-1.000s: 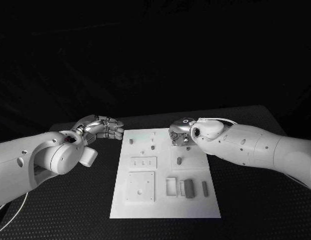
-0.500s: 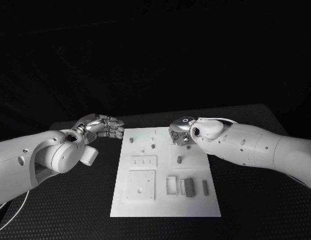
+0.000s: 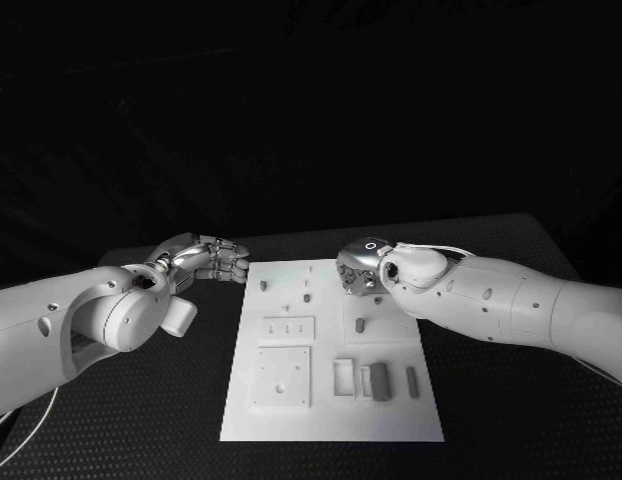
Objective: Assemble the parts on the task board
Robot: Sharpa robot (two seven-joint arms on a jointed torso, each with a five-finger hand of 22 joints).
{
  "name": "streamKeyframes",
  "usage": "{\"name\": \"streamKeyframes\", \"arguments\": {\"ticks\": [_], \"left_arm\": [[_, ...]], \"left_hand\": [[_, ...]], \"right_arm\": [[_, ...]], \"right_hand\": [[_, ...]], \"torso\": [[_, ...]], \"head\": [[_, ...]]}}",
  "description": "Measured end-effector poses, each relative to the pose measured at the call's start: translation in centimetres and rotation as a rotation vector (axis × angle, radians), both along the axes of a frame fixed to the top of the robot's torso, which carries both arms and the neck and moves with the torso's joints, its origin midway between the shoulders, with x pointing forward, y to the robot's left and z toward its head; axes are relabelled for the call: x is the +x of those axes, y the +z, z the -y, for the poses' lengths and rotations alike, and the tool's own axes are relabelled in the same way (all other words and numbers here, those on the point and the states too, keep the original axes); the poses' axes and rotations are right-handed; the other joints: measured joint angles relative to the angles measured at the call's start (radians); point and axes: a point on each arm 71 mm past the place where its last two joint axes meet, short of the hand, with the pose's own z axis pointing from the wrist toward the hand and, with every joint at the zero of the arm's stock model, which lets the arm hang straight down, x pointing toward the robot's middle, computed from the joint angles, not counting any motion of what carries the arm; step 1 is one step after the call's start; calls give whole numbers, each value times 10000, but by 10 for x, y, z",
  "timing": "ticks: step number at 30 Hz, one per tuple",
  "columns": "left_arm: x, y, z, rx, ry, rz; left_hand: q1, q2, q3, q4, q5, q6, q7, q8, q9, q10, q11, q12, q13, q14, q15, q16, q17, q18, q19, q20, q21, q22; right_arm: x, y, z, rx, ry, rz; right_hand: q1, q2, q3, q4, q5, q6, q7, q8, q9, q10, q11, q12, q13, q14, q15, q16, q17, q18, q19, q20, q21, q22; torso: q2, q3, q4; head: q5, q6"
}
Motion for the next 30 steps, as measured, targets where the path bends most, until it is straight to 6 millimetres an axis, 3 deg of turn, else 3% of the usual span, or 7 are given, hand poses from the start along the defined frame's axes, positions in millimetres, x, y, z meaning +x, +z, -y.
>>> {"name": "streamKeyframes", "arguments": {"ticks": [12,30], "left_arm": [[0,0,1,-2,-18,1],[2,2,8,-39,-126,47]], "left_hand": [[0,0,0,0,0,0,0,0,-9,0,0,0,-1,0,0,-39,13,-5,0,0,0,-1],[0,0,0,0,0,-1,0,0,-26,0,0,-37,6,35,35,-39,28,-16,0,0,-37,7]], "right_arm": [[7,16,-35,682,151,1029],[25,20,-56,436,-257,1505]], "right_hand": [[1,-2,79,-5,-10,50,-51,40,1,104,-36,-4,0,73,-69,77,28,-91,93,-93,275,3],[-16,-19,76,-4,1,60,-64,34,1,101,-37,-20,293,93,-49,78,17,-95,90,-87,315,6]], "torso": [[13,6,-7],[45,-8,12]], "head": [[-2,102],[91,243]]}}
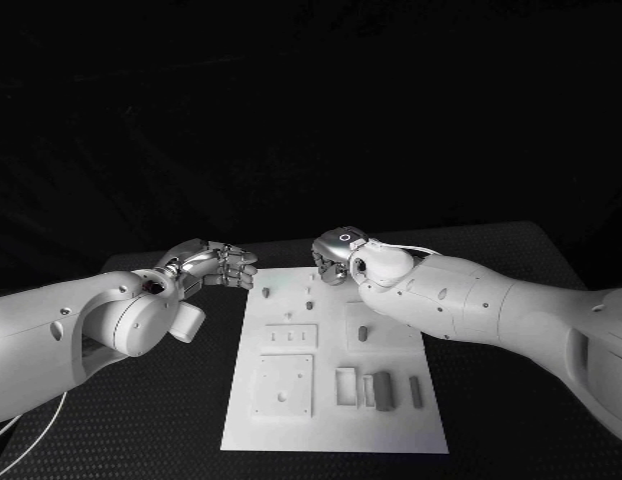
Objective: Assemble the parts on the task board
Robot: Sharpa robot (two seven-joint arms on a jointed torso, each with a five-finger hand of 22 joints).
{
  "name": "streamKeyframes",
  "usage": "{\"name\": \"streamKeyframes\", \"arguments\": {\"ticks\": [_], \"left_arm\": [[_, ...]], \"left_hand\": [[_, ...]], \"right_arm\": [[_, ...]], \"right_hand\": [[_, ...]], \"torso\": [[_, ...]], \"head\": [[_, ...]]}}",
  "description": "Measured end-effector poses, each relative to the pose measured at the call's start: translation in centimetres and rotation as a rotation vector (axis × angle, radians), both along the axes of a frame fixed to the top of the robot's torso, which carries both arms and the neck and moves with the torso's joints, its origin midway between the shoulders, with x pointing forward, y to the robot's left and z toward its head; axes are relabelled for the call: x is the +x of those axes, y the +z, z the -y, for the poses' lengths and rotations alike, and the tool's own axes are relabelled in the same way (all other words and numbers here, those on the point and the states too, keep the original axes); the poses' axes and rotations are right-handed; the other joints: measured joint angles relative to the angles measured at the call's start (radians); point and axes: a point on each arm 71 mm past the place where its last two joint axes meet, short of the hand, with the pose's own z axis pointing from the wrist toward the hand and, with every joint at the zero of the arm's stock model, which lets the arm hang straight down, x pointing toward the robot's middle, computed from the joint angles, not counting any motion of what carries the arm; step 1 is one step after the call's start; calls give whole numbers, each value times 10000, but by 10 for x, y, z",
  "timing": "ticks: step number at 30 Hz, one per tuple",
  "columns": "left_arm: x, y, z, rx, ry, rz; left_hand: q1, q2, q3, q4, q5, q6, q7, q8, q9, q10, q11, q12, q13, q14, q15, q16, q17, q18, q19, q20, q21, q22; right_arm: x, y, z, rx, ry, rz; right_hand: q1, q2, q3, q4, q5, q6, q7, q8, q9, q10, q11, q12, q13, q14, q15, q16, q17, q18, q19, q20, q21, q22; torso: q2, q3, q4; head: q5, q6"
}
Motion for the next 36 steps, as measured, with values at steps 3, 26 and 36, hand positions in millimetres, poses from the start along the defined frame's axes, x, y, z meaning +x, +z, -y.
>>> {"name": "streamKeyframes", "arguments": {"ticks": [3,26,36], "left_arm": [[0,3,1,-9,-32,49],[1,11,6,-17,-158,210],[2,12,7,-13,-171,248]], "left_hand": [[0,0,0,0,0,0,0,0,0,0,0,0,0,1,1,0,6,-42,0,0,0,0],[0,0,0,0,0,36,36,0,-9,0,0,0,7,1,1,-38,24,-45,0,0,0,6],[0,0,0,0,0,36,36,0,-19,0,0,0,6,1,1,-38,24,-46,0,0,0,14]], "right_arm": [[2,0,-3,-30,-34,36],[5,0,-14,-93,-23,102],[6,0,-16,-119,-46,115]], "right_hand": [[-51,-51,0,0,0,13,-13,0,1,0,0,-1,278,1,1,0,0,0,-1,1,0,-1],[-60,-61,59,0,-10,61,-62,-13,5,-19,-14,10,342,15,19,1,-10,-14,-56,-17,39,-2],[-59,-60,57,0,0,57,-59,-11,6,-36,1,10,338,16,21,17,-10,-14,-57,-14,75,0]], "torso": [[19,-6,15],[203,-41,84],[233,-40,85]], "head": [[-21,14],[-114,46],[-30,29]]}}
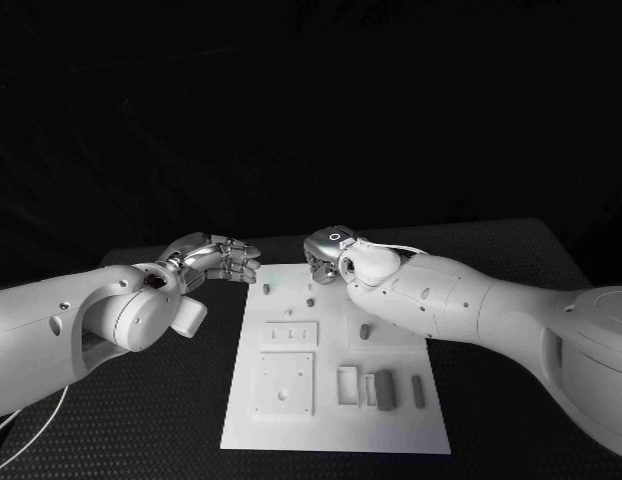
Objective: Assemble the parts on the task board
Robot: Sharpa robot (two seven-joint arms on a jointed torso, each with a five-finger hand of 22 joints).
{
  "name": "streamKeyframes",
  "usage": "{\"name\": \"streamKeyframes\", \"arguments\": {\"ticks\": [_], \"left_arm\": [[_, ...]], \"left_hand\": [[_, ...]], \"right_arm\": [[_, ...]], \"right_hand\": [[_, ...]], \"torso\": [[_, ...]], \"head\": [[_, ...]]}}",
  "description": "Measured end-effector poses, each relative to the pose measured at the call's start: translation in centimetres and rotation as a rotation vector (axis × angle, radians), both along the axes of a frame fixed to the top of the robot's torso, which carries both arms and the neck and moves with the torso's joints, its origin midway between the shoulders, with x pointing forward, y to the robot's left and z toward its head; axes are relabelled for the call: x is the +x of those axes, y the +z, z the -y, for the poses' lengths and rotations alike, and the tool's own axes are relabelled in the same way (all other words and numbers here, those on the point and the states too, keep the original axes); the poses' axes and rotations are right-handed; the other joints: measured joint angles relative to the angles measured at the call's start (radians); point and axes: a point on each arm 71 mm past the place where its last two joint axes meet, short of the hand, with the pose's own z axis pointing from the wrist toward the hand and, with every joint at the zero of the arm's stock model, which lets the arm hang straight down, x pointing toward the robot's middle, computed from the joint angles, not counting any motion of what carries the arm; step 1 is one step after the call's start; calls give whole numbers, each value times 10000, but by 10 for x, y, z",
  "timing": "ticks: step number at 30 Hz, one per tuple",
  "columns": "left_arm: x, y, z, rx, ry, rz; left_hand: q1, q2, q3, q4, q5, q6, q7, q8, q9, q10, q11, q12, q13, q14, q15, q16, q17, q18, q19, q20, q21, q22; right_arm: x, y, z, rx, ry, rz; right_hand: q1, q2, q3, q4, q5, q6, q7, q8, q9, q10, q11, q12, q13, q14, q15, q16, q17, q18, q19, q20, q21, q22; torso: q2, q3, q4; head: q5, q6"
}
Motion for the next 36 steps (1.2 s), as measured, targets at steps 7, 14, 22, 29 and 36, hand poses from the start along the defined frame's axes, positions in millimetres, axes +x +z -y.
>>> {"name": "streamKeyframes", "arguments": {"ticks": [7,14,22,29,36], "left_arm": [[0,0,2,-1,-22,10],[1,0,3,-1,-40,14],[1,0,4,5,-45,19],[2,0,4,9,-39,22],[2,0,4,8,-51,21]], "left_hand": [[0,0,0,0,0,0,0,-36,0,0,0,0,-1,0,0,0,9,0,0,0,0,0],[0,0,0,0,0,0,0,-36,-2,0,0,0,4,0,0,0,18,-1,0,0,0,-1],[0,0,0,0,0,0,0,-36,-9,0,0,0,8,0,0,0,27,-1,0,0,0,7],[0,0,0,0,0,0,0,-36,-17,0,0,0,7,0,0,-39,27,-2,0,0,0,6],[0,0,0,0,0,0,0,-36,-17,0,0,0,6,-1,-1,-39,38,-2,0,0,0,5]], "right_arm": [[1,-1,0,-29,-59,5],[1,0,-1,-18,-42,19],[0,-2,-5,-2,28,-14],[0,-3,-6,-21,21,-39],[1,-4,-6,-74,-17,-88]], "right_hand": [[0,0,-2,-1,0,-14,12,0,3,-2,1,-2,-8,1,2,1,0,0,-1,2,0,0],[0,0,-12,-10,0,-23,19,-16,9,-31,7,-3,-7,-43,-10,13,0,0,-18,20,39,-3],[1,0,13,16,-1,-14,52,-28,69,-2,39,-8,-9,-44,-9,21,-26,1,-73,-2,43,-5],[1,0,12,16,-2,-22,60,-54,70,-3,39,-43,-8,-45,-7,21,-26,1,-74,-1,43,-6],[1,0,12,16,-10,-36,73,-88,133,-20,53,-50,-3,-80,-6,27,-51,1,-150,-3,119,-8]], "torso": [[21,4,0],[35,2,6],[52,-1,12],[65,-1,6],[82,-1,0]], "head": [[2,-2],[16,-27],[60,-34],[90,-40],[107,-31]]}}
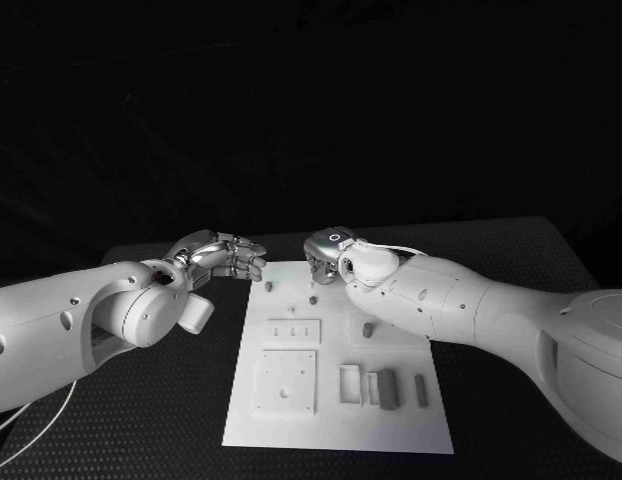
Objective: Assemble the parts on the task board
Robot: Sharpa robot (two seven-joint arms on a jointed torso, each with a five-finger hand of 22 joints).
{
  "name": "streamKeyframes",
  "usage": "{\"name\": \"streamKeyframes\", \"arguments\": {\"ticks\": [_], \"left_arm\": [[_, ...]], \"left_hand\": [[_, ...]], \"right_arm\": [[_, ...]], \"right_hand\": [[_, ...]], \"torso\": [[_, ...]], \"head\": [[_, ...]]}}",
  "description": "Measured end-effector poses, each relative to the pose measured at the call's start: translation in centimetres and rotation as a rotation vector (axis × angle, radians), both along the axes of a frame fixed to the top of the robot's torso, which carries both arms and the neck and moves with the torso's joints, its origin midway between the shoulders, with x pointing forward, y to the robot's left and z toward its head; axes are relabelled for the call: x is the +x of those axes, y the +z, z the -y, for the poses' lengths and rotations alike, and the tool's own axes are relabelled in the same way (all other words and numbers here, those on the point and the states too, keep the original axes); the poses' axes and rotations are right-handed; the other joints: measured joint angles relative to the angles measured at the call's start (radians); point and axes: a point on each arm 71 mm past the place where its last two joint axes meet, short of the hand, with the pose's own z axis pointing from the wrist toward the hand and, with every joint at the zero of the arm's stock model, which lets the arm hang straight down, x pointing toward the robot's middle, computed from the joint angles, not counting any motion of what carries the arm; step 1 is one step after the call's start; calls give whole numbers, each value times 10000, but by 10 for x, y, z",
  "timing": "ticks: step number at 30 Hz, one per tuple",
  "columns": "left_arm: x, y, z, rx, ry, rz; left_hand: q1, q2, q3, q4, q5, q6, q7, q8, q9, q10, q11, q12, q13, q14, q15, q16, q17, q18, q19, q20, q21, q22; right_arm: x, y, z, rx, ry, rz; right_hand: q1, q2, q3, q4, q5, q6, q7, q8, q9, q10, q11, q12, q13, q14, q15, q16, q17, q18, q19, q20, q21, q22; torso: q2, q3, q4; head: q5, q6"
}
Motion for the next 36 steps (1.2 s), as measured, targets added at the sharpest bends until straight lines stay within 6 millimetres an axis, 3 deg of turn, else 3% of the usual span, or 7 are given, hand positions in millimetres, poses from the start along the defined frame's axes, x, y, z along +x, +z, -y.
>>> {"name": "streamKeyframes", "arguments": {"ticks": [5,8,14,20,25,31,36], "left_arm": [[0,0,0,1,3,1],[0,0,0,6,13,3],[0,0,0,9,17,3],[0,0,-2,18,57,5],[0,0,-5,27,112,11],[0,1,-9,44,196,23],[1,1,-12,70,276,37]], "left_hand": [[0,0,0,0,0,0,0,0,0,0,0,-41,-1,0,0,0,-1,0,0,0,0,-1],[0,0,0,0,0,0,0,0,-7,0,0,-41,-1,0,0,0,-1,-1,0,0,0,8],[0,0,0,0,0,0,0,0,-9,0,0,-41,8,0,0,0,10,-1,0,0,0,8],[0,0,0,0,0,0,0,0,-18,0,0,-41,7,0,0,0,17,-1,0,0,0,7],[0,0,0,0,0,0,0,0,-17,0,0,-41,7,0,0,-39,19,-2,0,0,-16,7],[0,0,0,0,0,0,0,0,-17,0,0,-41,6,0,0,-39,18,-2,0,0,-39,6],[0,0,0,0,0,0,0,0,-27,0,0,-41,11,0,0,-39,38,-3,0,0,-39,17]], "right_arm": [[0,-1,0,4,-32,-77],[1,-2,1,43,-71,-119],[1,-2,4,193,-178,-189],[0,-2,6,406,-192,-161],[-2,1,11,598,-167,-69],[-6,20,22,1102,16,182],[-11,38,41,1683,-15,204]], "right_hand": [[36,-2,0,0,0,-340,162,-200,2,-375,156,-292,13,-50,14,-8,-7,-2,-69,3,139,2],[47,-162,6,6,4,-770,336,-448,-147,-768,275,-520,-78,-86,177,11,-7,-2,-101,2,204,9],[-175,-736,14,47,49,-1684,677,-927,-393,-1721,572,-715,-355,-297,453,112,7,-4,-264,124,236,30],[-227,-935,2,59,49,-1876,733,-932,-434,-2181,751,-716,-533,-431,587,186,18,-45,-423,181,250,32],[-187,-975,2,59,49,-1880,735,-932,-434,-2198,767,-715,-560,-458,614,237,40,-46,-424,182,303,26],[-187,-975,29,85,49,-1822,678,-849,-411,-2176,746,-610,-578,-443,599,520,126,-48,-421,181,509,27],[-271,-1059,-82,195,49,-1194,486,-426,-176,-1072,298,41,-93,-301,262,1060,297,-48,-239,37,917,26]], "torso": [[10,5,-8],[16,6,-7],[24,6,-7],[31,5,-8],[37,11,-12],[44,23,-39],[32,60,-108]], "head": [[2,6],[2,7],[3,7],[8,-5],[-9,27],[-40,121],[-11,219]]}}
